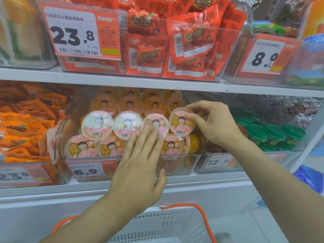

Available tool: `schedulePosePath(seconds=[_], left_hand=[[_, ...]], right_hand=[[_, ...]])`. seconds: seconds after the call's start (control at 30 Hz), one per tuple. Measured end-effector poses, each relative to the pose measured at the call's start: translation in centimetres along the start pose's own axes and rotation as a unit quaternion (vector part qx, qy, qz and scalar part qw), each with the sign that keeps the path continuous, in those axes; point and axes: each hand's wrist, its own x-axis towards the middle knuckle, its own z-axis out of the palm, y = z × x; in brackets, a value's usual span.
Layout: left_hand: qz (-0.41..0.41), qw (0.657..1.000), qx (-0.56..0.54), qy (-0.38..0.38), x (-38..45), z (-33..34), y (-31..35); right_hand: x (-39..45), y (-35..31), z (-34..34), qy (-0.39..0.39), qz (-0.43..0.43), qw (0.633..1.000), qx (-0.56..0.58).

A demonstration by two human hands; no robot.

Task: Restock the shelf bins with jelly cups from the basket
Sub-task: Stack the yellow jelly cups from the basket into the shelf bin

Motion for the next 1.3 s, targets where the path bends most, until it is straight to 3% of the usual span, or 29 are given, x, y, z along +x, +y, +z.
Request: schedulePosePath(seconds=[0.33, 0.63, 0.77, 0.87, 0.97, 1.3], left_hand=[[-0.006, 1.0, 0.006, 0.005, -0.1, -0.1, -0.2], [-0.057, 0.996, 0.0, 0.07, -0.3, -1.2, -1.2], [-0.106, 0.99, 0.034, 0.087, -0.3, -1.7, -1.8], [-0.15, 0.982, 0.076, 0.082, -0.3, -1.5, -2.8], [-0.169, 0.979, 0.096, 0.068, -0.4, -0.7, -4.1], [-0.157, 0.978, 0.109, 0.082, -0.2, 0.5, -4.6]], right_hand=[[-0.3, -0.4, 0.9, 0.005, 0.02, 1.0, -0.02], [-1.2, -0.7, 1.8, 0.035, 0.006, 0.997, -0.069], [-2.9, -2.6, 3.2, 0.093, -0.129, 0.983, -0.087], [-4.9, -4.1, 5.8, 0.003, -0.189, 0.962, -0.198], [-6.1, -4.1, 7.9, -0.063, -0.149, 0.949, -0.271], [-6.5, -3.5, 9.5, -0.076, -0.116, 0.934, -0.33]])
